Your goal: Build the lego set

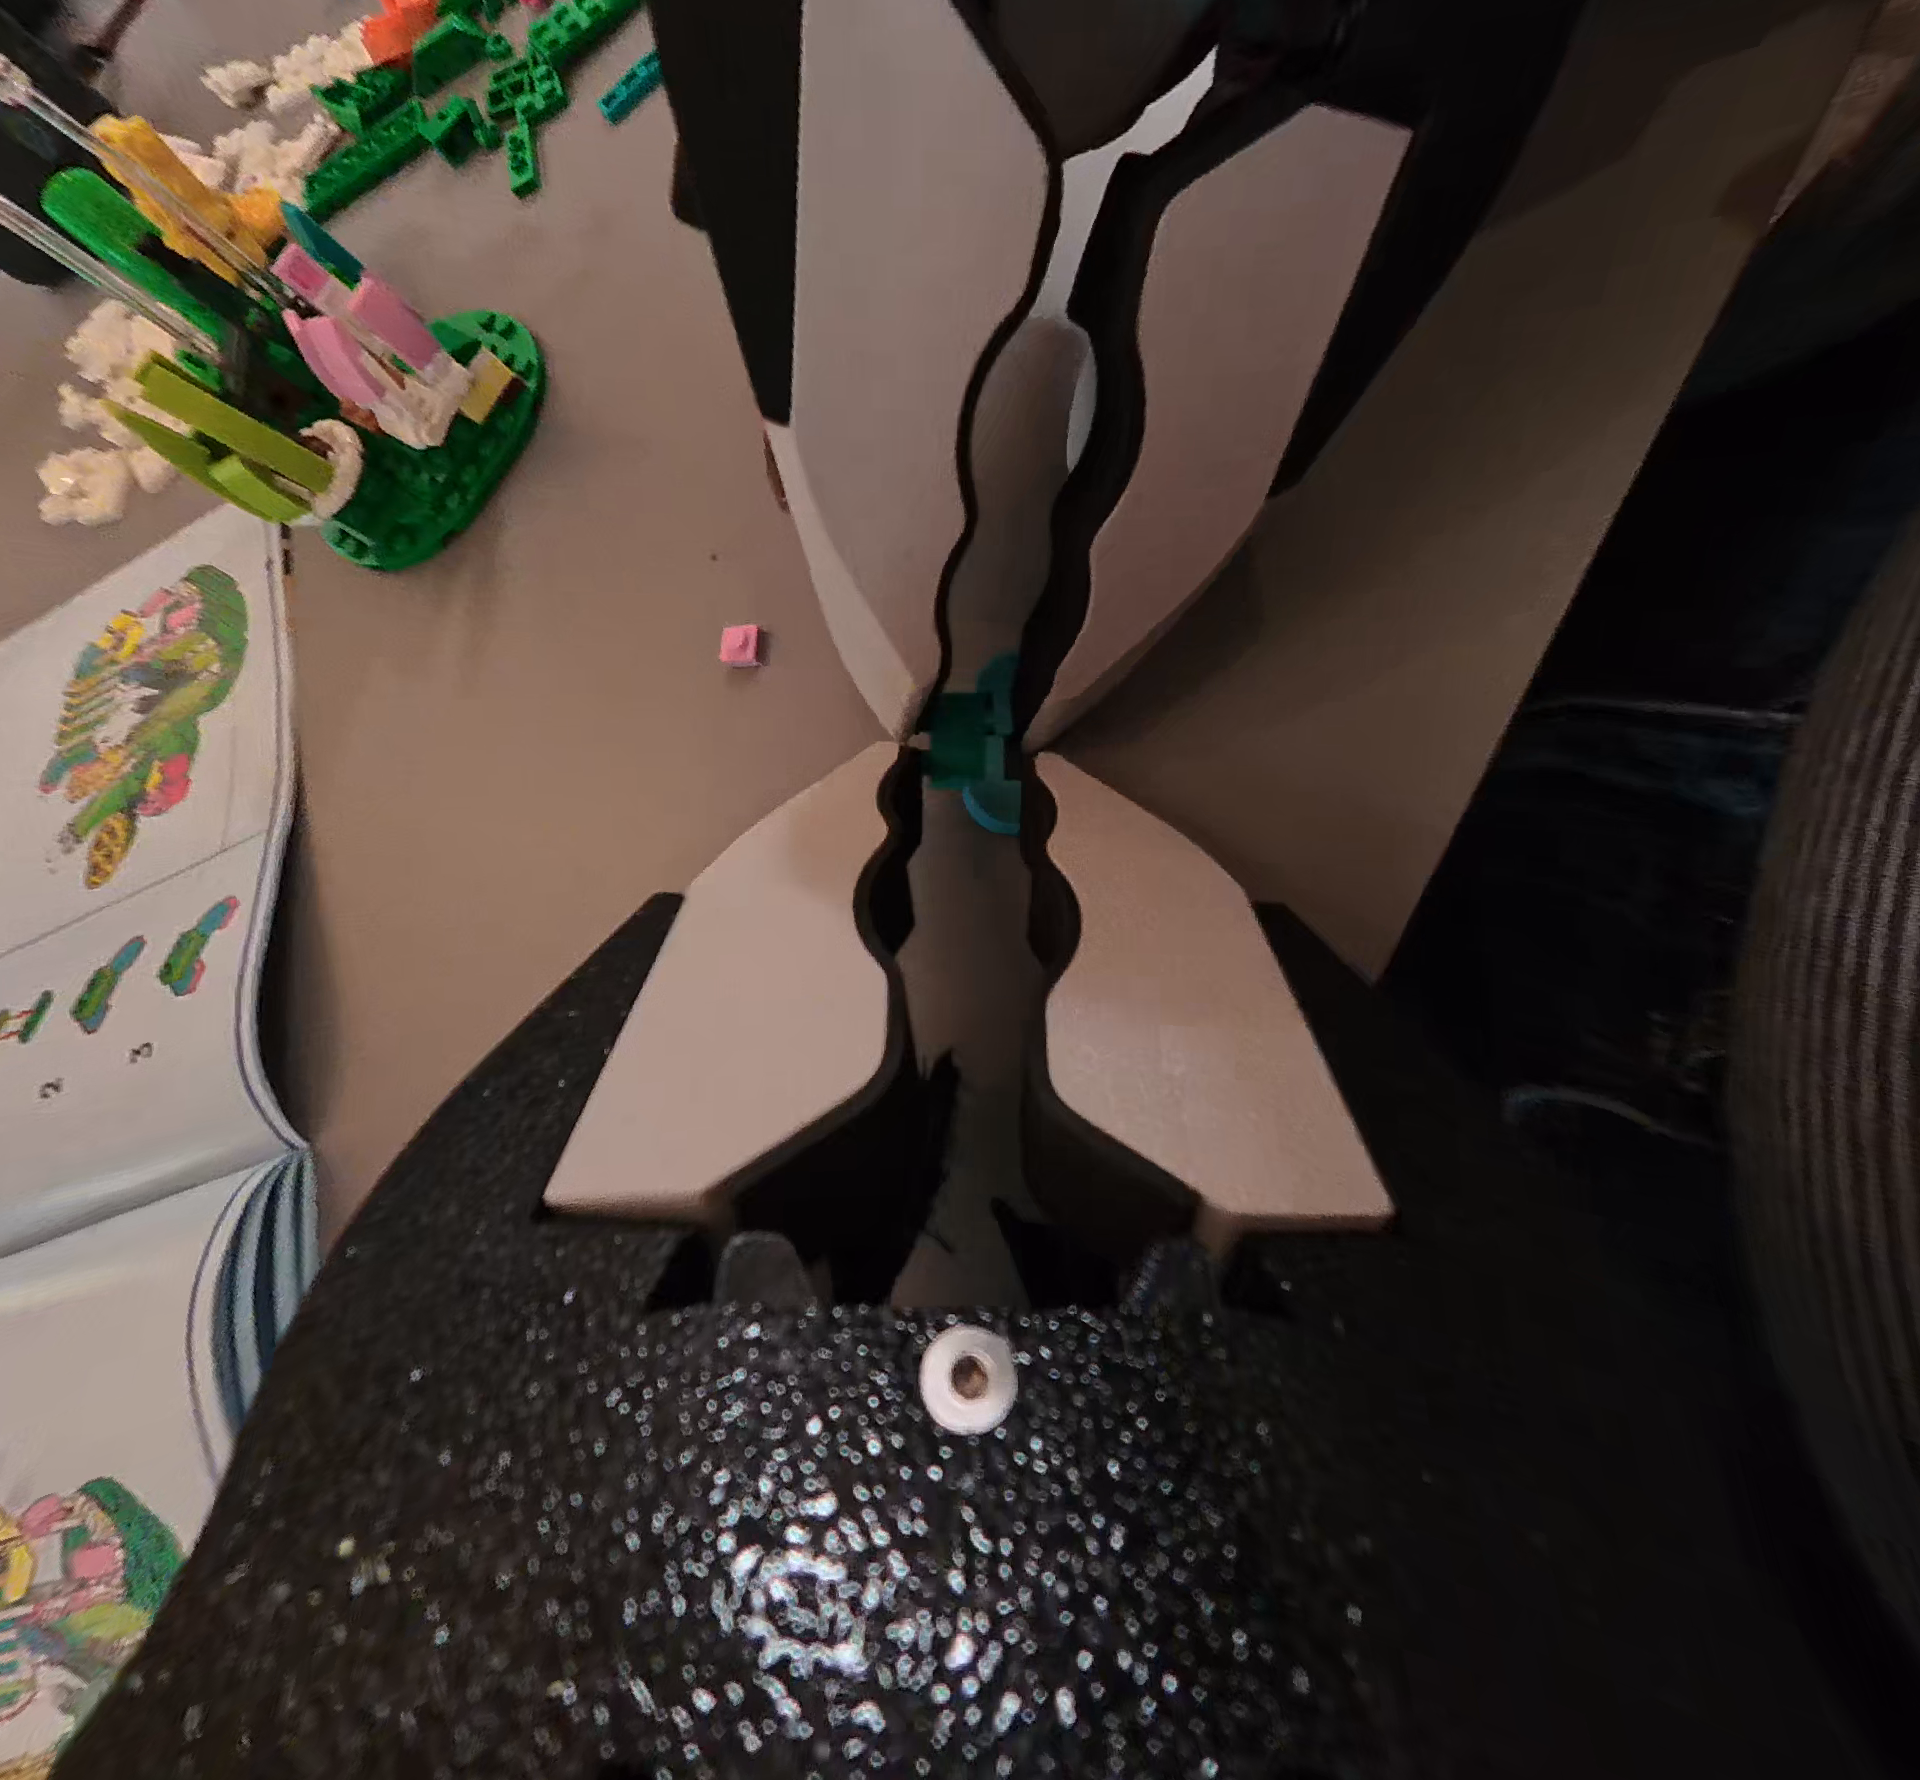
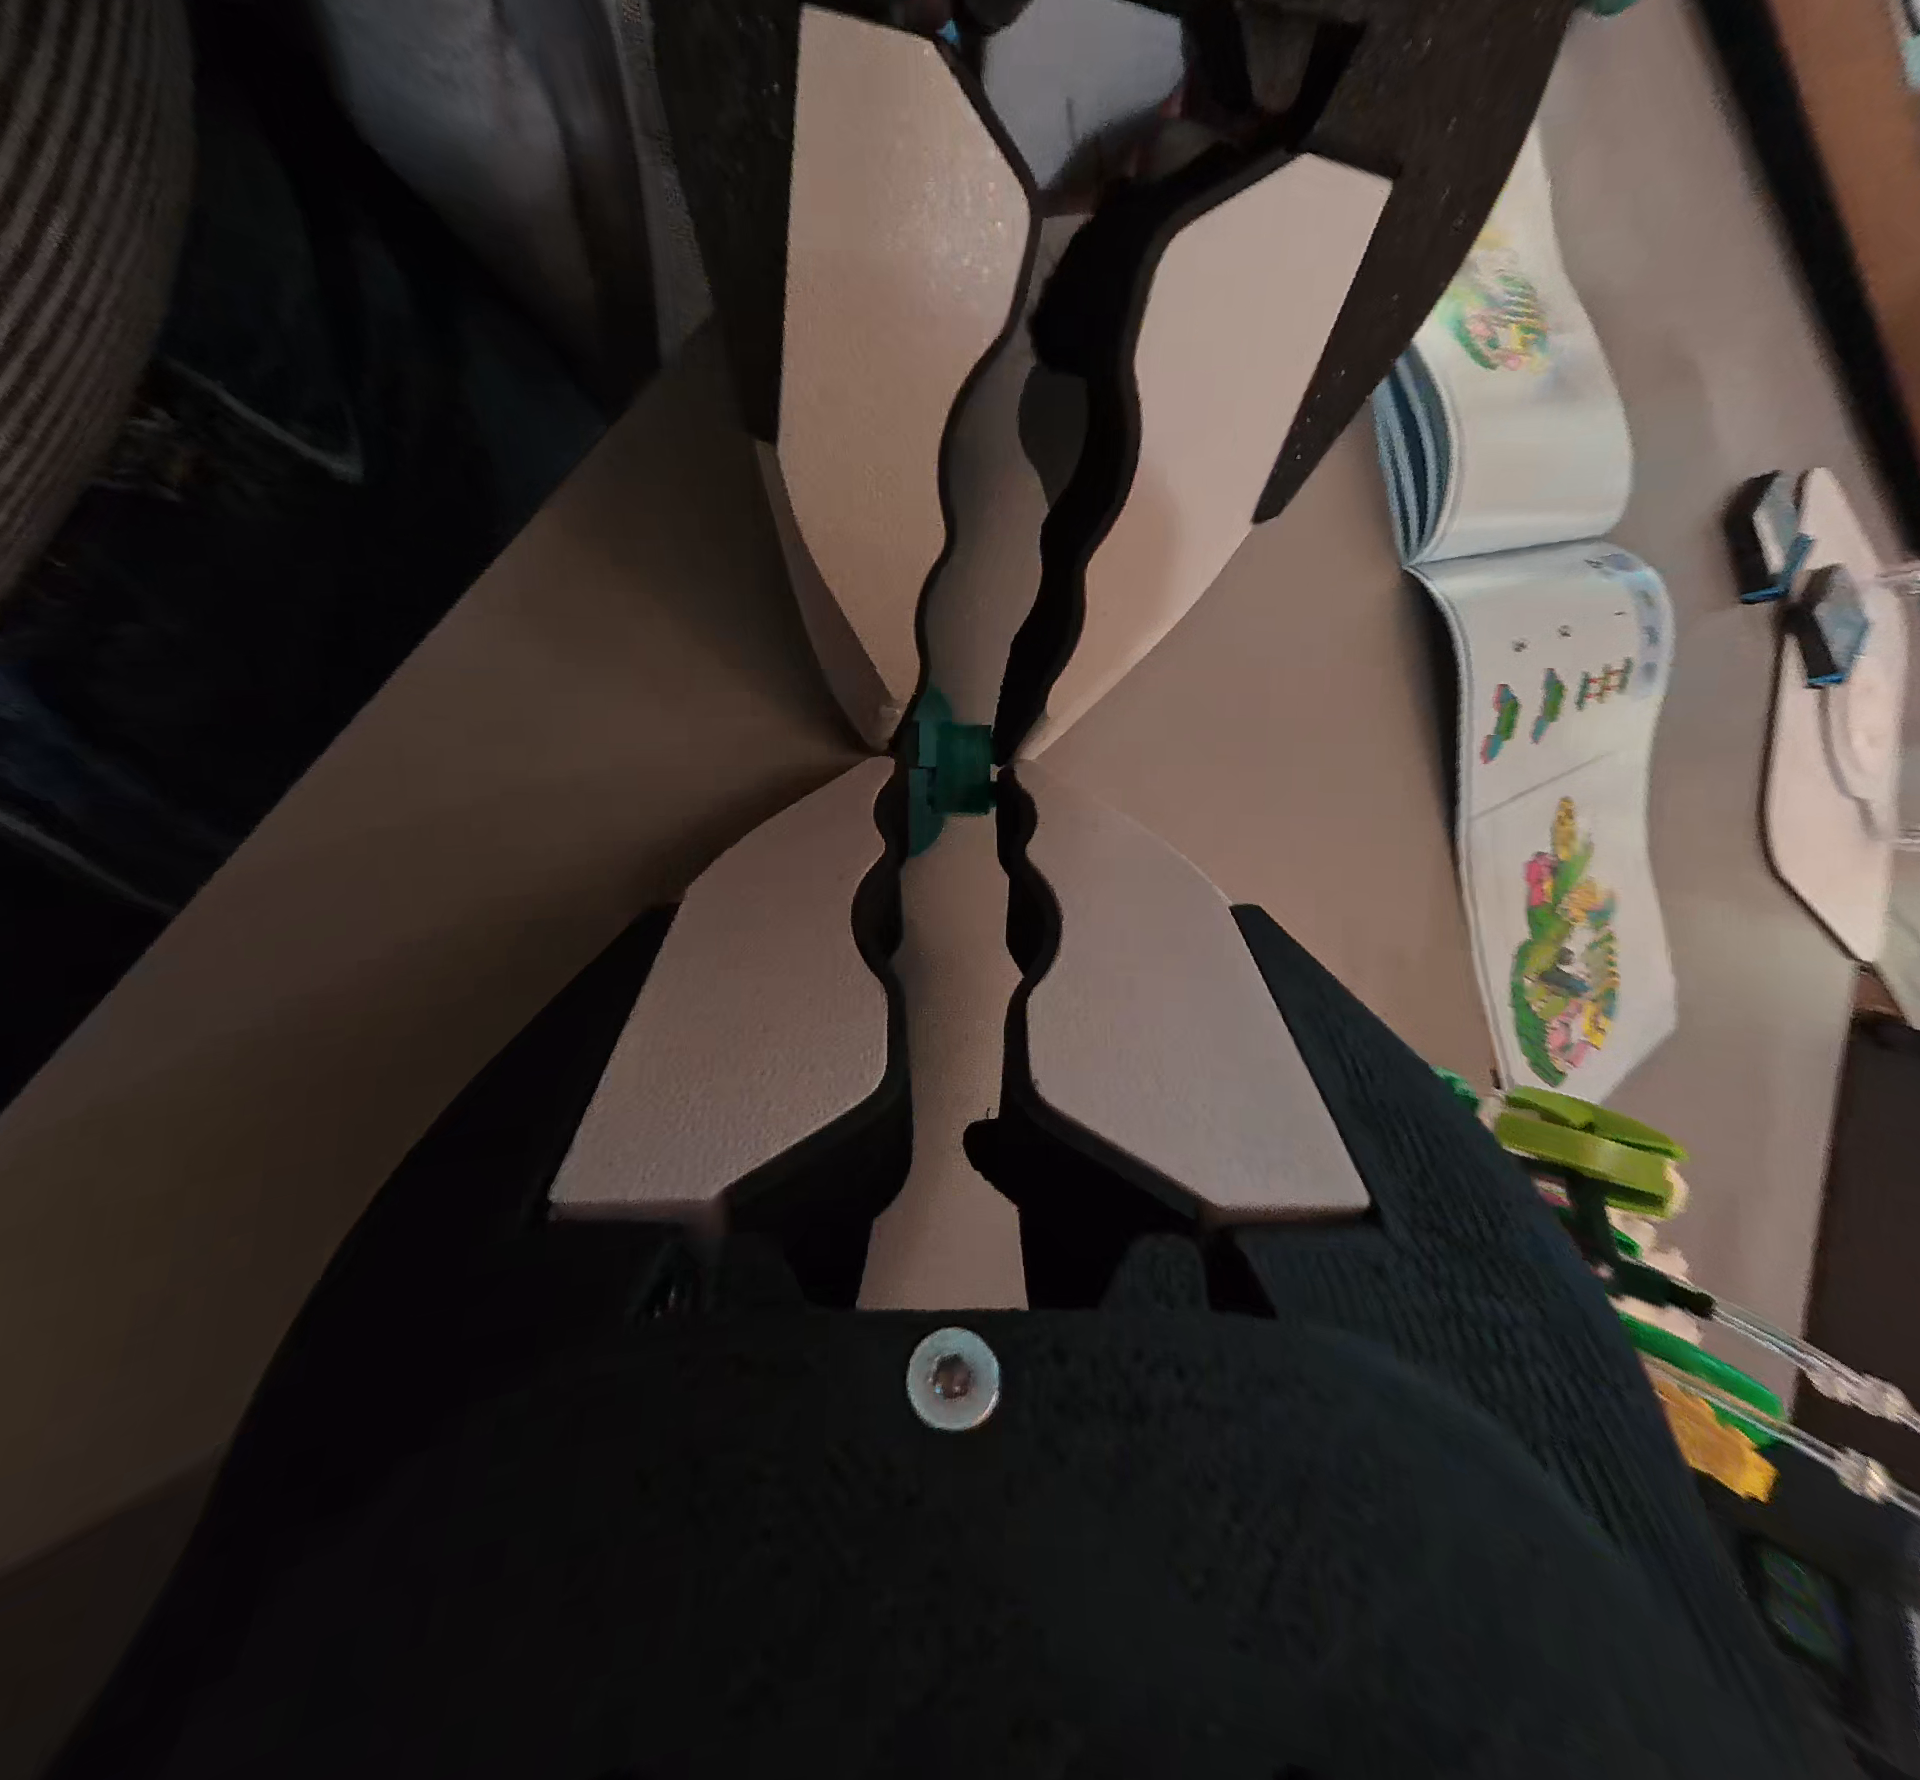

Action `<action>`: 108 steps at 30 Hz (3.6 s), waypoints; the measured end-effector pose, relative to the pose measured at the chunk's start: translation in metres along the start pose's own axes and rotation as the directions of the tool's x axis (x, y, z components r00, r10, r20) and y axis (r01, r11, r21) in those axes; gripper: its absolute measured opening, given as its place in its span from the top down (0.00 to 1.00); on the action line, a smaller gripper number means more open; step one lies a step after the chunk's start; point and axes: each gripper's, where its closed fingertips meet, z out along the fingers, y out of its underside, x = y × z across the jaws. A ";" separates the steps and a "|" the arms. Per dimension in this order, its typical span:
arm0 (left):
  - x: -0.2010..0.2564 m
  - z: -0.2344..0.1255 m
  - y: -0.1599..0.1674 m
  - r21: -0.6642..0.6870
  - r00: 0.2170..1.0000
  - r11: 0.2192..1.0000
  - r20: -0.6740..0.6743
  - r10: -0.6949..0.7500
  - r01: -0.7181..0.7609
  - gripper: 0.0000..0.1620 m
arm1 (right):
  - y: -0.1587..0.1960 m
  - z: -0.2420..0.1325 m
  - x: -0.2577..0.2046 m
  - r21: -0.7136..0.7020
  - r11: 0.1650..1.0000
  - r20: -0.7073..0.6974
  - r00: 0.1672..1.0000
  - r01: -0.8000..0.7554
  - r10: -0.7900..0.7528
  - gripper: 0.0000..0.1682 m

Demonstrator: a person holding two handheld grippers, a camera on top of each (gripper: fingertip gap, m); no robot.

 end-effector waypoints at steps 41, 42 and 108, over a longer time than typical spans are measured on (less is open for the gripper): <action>-0.115 0.002 -0.040 0.327 0.876 0.944 0.468 -0.115 -0.051 0.90 | 0.009 -0.121 0.109 0.541 0.827 -0.738 0.383 -0.157 0.555 0.94; -0.114 0.002 -0.041 0.322 0.872 0.944 0.480 -0.096 -0.073 0.90 | 0.010 -0.124 0.110 0.550 0.820 -0.736 0.373 -0.157 0.565 0.94; -0.127 -0.036 -0.045 0.468 0.793 0.877 0.574 -0.207 -0.110 0.89 | 0.004 -0.147 0.109 0.435 0.900 -0.875 0.232 -0.004 0.424 0.97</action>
